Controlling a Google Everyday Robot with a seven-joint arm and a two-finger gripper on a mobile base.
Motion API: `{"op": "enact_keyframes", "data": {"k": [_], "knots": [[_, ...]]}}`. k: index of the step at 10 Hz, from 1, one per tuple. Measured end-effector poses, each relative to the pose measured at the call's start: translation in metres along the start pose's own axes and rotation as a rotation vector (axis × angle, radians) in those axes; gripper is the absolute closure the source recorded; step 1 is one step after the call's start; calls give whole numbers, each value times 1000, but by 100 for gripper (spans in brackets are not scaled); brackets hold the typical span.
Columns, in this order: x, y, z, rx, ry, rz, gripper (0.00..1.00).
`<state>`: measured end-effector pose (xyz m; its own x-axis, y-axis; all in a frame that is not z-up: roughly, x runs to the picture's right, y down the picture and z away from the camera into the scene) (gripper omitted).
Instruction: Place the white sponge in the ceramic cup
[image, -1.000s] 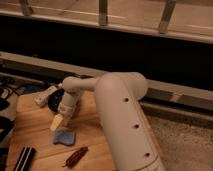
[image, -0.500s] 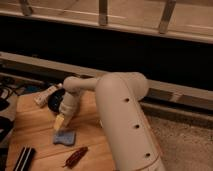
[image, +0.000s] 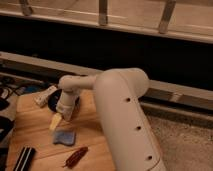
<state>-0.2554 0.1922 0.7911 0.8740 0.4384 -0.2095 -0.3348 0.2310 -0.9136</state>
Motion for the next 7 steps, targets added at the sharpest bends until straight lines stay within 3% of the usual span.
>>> {"op": "enact_keyframes", "data": {"k": [2,4,6,7], "knots": [[-7,27,-31,68,-3,-25,20],[-7,48,-55,89,-8,-35,20],[-4,54,-61,63,-10,-39,20],[1,53,-58,27,-12,-43,20]]}}
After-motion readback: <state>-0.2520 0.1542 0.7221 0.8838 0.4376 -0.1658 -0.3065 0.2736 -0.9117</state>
